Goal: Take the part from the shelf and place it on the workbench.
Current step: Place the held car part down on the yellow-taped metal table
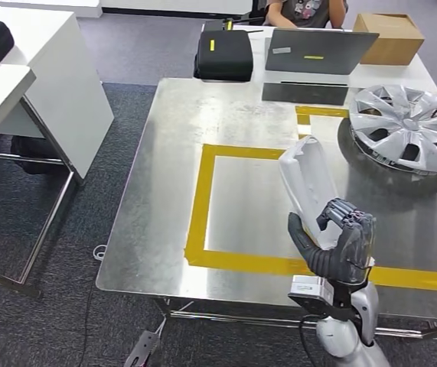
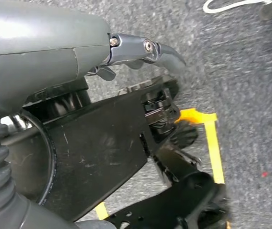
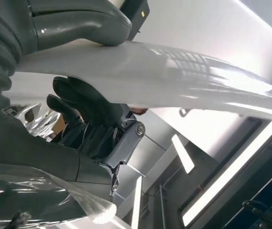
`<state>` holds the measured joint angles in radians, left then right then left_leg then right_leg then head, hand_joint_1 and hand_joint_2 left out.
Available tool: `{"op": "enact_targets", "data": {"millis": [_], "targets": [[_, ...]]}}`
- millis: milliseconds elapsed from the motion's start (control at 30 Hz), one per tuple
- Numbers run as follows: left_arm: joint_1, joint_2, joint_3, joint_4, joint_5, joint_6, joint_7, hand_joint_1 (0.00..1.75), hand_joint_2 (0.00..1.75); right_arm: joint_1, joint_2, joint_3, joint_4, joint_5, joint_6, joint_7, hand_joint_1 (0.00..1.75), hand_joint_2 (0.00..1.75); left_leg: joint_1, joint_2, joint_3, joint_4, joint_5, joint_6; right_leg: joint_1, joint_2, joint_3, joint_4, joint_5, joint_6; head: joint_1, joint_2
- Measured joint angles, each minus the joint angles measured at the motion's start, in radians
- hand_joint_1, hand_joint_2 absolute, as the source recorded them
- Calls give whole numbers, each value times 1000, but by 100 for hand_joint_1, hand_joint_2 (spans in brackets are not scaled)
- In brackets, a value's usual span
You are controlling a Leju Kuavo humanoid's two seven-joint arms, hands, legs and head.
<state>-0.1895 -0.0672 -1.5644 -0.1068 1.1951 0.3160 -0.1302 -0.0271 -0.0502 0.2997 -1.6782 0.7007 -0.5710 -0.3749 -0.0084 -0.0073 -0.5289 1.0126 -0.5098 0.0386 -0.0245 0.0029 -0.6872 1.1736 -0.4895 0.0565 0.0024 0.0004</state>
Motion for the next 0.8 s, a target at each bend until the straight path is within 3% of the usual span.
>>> {"op": "enact_targets", "data": {"millis": [33,67,167,400,800], "targets": [[-1,0,0,0,-2,-1,1,0,175,-8,-1,0,9,-1,9,4,175,175,-2,-1,9,1,-8,-4,3,-1,26,-57,33,-4,0,0],[-2,-1,0,0,-5,-2,4,0,175,-18,-2,-1,20,-3,19,8,175,175,-3,0,13,3,-14,-9,5,-2,48,-103,45,-10,0,0],[-6,-1,0,0,-15,-6,12,0,175,-43,-4,-3,55,-9,46,19,175,175,-5,2,8,7,-18,-14,9,0,71,-143,33,-21,0,0],[-15,-3,0,0,-54,-13,24,0,175,-123,-4,-18,163,-29,103,41,175,175,-5,2,17,-10,-19,-13,11,3,72,-144,25,-30,1,0],[-39,-19,0,0,-123,-28,50,0,175,-344,-4,-42,471,-53,221,75,175,175,-6,3,18,-11,-14,-22,9,1,75,-144,31,-32,1,0]]}}
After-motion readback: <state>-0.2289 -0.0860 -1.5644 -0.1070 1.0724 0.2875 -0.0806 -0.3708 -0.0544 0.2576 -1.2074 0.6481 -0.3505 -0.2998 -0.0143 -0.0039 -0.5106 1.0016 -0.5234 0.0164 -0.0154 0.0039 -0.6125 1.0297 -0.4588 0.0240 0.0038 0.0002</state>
